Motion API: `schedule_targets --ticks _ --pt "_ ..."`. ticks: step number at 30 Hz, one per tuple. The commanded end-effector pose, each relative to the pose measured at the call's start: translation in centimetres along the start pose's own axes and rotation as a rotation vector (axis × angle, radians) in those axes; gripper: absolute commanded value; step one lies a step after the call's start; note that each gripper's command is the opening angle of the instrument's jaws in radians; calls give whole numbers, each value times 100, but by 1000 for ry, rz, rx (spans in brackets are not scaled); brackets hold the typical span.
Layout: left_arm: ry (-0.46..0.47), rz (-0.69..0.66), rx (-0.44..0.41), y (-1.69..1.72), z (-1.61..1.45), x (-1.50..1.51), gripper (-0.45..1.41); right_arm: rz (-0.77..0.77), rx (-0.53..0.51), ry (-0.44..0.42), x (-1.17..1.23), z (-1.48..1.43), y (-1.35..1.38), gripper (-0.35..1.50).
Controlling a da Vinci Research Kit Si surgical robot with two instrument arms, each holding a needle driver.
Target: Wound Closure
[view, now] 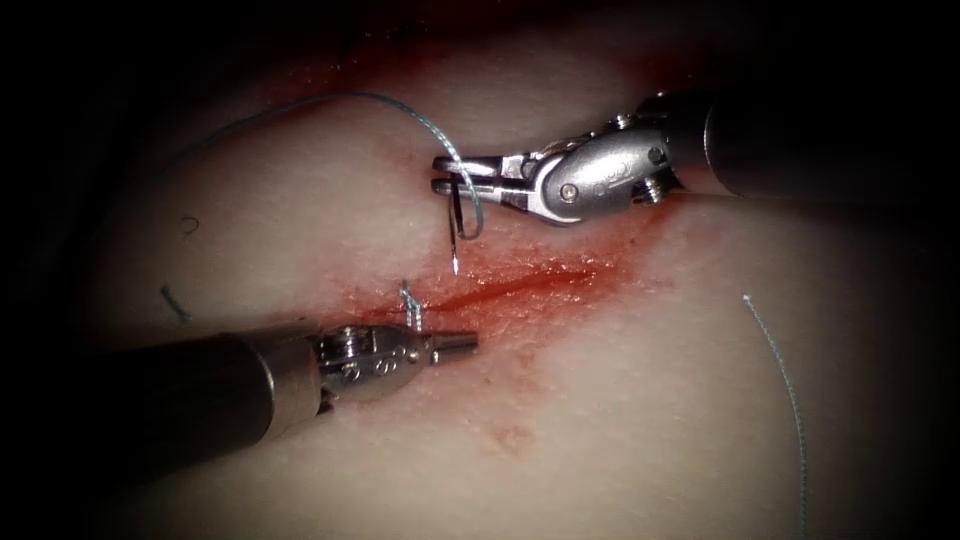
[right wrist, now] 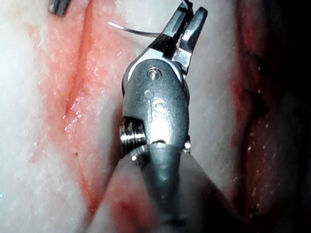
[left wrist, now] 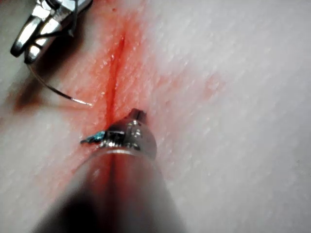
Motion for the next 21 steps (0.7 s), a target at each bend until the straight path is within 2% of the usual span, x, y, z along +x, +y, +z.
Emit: schedule_targets --ticks 1,12,21 --pt "1 2 -6 3 8 0 -45 -5 1 6 -8 7 -2 -35" --pt "0 1 -12 5 6 2 -45 -34 -2 15 -15 7 -8 -35" --pt "0 0 -19 3 2 3 -38 -104 15 -15 -26 4 -15 -35"
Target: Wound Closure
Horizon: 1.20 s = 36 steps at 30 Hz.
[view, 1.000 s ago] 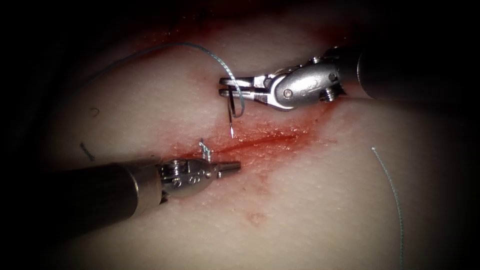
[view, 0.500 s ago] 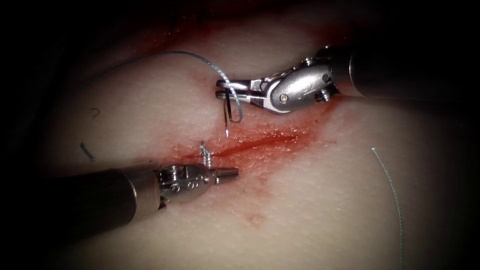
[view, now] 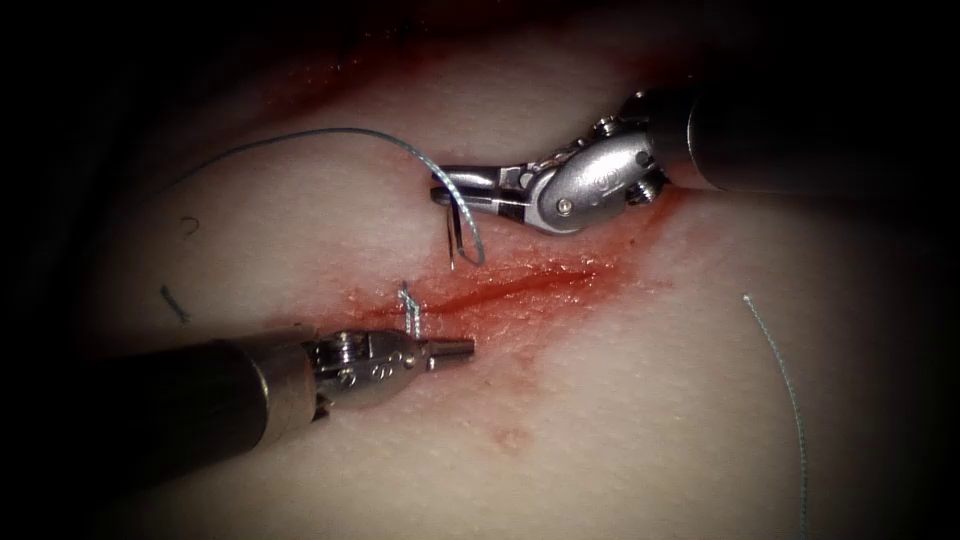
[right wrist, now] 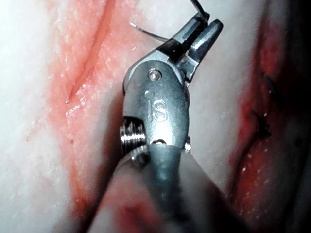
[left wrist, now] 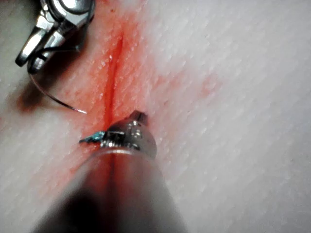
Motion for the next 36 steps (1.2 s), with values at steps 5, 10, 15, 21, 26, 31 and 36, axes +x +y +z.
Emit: schedule_targets --ticks 5,10,15,21,26,31,36 --pt "2 -1 -4 1 7 0 -37 -17 8 -5 -14 9 -19 -35" --pt "3 -6 -4 0 7 0 -37 -25 25 -10 -15 5 -29 -35" --pt "4 -5 -6 -1 6 -2 -37 -37 59 -22 -20 -6 -47 -35" --pt "5 -11 -8 -1 6 -2 -37 16 67 -32 -19 -12 -48 -35" --pt "5 -10 -8 -1 6 -2 -32 48 80 -53 -20 -9 -51 -35" --pt "4 -11 -6 -1 6 -3 -28 73 95 -74 -24 -8 -59 -35" --pt "5 -15 -7 -1 5 -4 -28 76 113 -69 -26 -10 -71 -35"
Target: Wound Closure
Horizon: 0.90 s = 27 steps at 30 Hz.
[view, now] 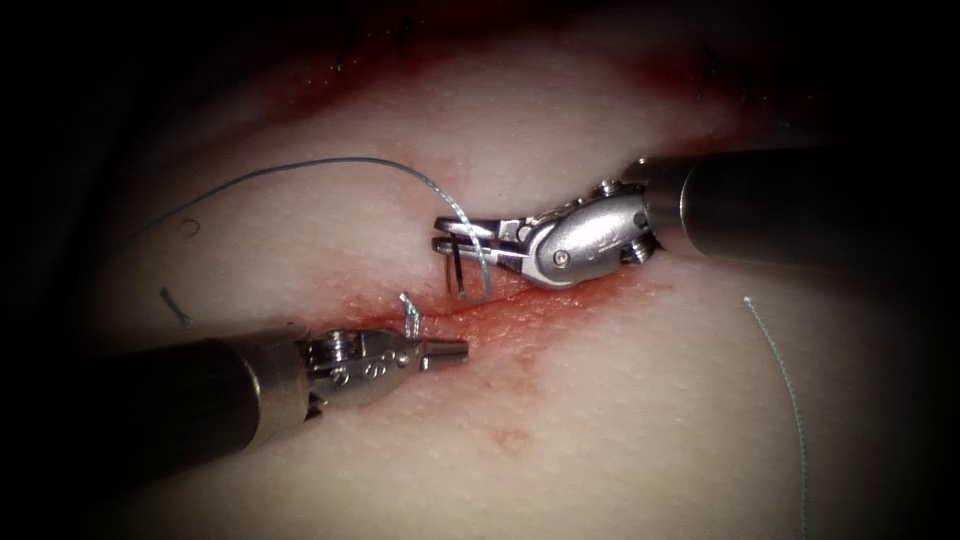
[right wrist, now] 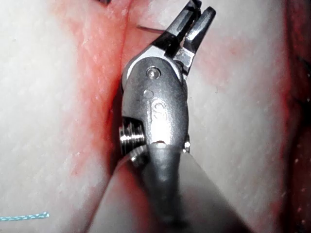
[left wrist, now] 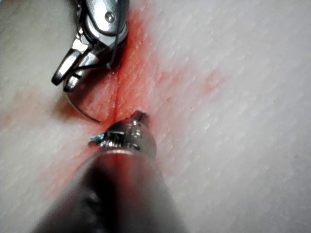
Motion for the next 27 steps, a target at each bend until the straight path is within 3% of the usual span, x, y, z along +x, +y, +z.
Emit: schedule_targets --ticks 1,21,27 --pt "1 -1 -1 2 8 -1 -28 0 3 3 -4 7 -6 -35" --pt "1 -6 -2 2 8 -1 -28 7 17 -2 -4 6 -13 -35" --pt "-24 -1 10 4 15 -5 -32 92 5 -5 3 7 9 -35"
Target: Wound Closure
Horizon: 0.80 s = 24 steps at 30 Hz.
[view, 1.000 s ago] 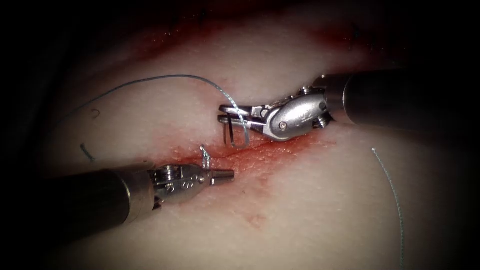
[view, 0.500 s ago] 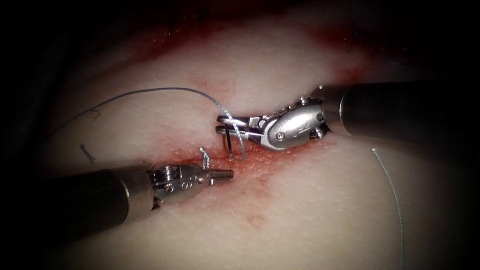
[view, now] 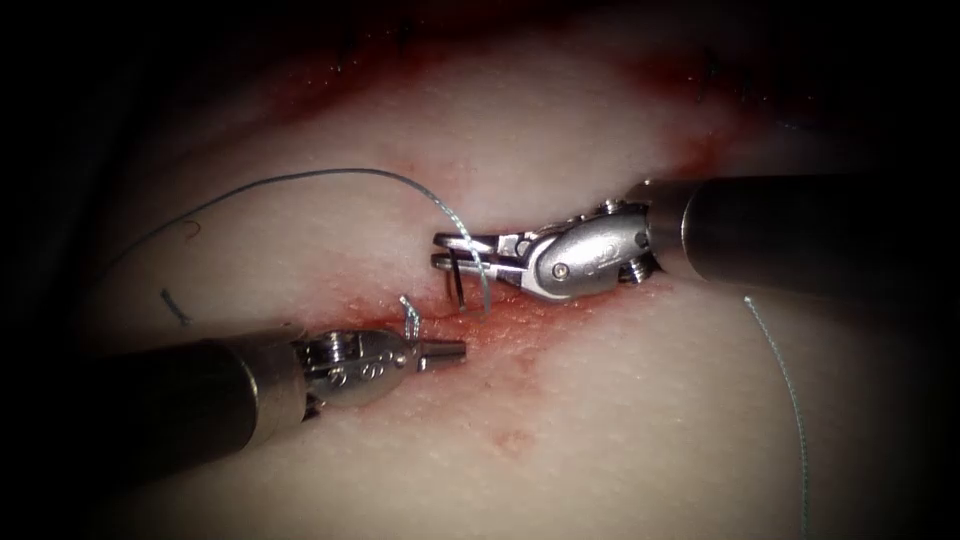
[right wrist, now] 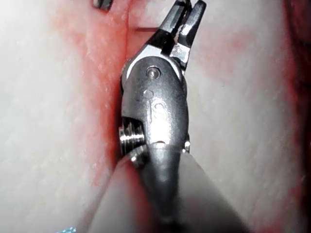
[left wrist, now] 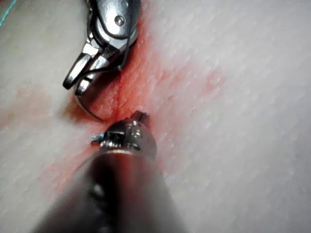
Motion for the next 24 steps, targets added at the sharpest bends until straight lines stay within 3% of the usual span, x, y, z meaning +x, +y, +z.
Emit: schedule_targets --ticks 1,13,19,24 --pt "-12 3 0 3 12 -2 -32 22 -3 3 0 8 5 -35" --pt "-118 0 -10 7 31 -27 -28 151 -18 -2 1 14 35 -35" --pt "-157 -9 -19 8 39 -45 -27 405 -27 -14 -6 24 46 -35" --pt "-159 -12 -21 8 38 -46 -25 470 -34 -20 -9 28 55 -35"
